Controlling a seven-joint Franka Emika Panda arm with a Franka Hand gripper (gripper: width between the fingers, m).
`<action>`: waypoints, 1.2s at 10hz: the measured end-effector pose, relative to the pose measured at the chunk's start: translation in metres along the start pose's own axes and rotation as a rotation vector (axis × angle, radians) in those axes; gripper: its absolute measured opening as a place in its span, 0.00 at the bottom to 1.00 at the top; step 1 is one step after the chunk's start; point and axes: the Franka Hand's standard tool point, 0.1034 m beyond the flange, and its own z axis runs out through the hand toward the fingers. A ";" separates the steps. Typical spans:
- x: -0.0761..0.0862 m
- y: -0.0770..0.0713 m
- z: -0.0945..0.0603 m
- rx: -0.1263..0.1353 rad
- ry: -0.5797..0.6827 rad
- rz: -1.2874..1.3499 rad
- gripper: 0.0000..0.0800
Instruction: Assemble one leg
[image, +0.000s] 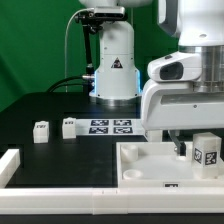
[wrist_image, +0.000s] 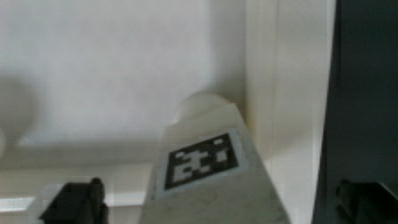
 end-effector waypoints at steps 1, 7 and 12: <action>0.000 0.001 0.000 -0.003 0.001 -0.043 0.81; 0.000 0.001 0.001 -0.002 -0.001 0.020 0.36; 0.001 0.021 -0.001 -0.052 0.016 0.648 0.36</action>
Offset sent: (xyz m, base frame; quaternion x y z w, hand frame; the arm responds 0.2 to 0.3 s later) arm 0.0000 0.0000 0.0000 0.0000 0.0000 0.0000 1.0000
